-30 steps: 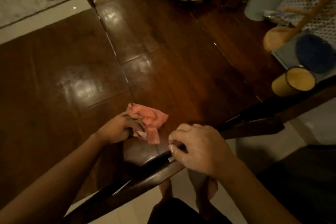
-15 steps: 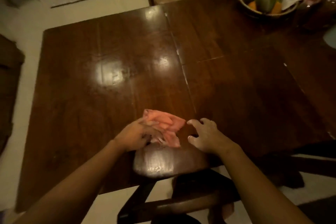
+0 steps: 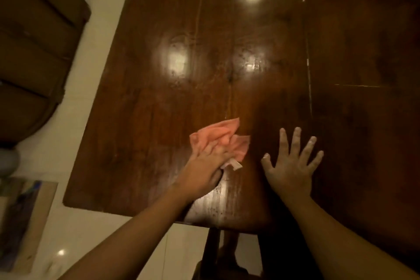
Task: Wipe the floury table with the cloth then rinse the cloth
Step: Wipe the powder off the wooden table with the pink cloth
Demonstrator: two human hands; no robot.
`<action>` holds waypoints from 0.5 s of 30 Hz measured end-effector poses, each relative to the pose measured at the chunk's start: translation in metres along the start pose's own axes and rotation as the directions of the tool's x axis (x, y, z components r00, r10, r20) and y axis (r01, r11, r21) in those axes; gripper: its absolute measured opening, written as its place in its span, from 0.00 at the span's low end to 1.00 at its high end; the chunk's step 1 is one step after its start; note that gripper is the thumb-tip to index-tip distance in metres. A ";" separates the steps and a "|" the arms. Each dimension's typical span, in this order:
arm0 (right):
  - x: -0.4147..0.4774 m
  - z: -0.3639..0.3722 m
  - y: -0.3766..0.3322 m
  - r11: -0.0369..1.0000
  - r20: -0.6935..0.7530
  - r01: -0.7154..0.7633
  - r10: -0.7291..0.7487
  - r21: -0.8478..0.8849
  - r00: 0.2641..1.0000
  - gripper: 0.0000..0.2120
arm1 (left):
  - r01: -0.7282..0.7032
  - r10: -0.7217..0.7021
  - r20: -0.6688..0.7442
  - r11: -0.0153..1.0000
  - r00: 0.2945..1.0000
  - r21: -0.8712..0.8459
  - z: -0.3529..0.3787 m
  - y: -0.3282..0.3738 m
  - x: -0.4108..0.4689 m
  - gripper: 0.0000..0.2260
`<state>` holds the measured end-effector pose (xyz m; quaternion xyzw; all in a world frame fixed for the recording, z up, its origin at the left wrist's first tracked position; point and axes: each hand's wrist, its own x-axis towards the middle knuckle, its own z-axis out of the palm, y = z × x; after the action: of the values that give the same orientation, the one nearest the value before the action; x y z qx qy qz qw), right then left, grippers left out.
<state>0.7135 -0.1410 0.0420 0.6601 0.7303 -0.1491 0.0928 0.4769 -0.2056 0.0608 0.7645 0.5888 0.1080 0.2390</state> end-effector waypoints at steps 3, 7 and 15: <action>0.000 0.007 -0.004 1.000 -0.010 -0.003 0.003 -0.016 1.000 0.40 | 0.125 -0.123 -0.041 0.992 0.992 0.034 -0.003 -0.009 0.041 0.29; 0.003 0.009 -0.007 1.000 -0.060 -0.001 0.001 0.008 0.998 0.39 | 0.459 -0.457 -0.163 0.888 0.875 -0.023 -0.015 -0.026 0.117 0.31; 0.008 0.012 -0.003 0.999 -0.135 0.044 -0.045 -0.011 0.990 0.37 | 0.575 -0.553 -0.267 0.818 0.789 0.007 -0.035 -0.094 0.100 0.25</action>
<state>0.7089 -0.1382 0.0289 0.6518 0.7501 -0.1034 0.0423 0.4100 -0.0836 0.0336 0.5434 0.8198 0.1020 0.1492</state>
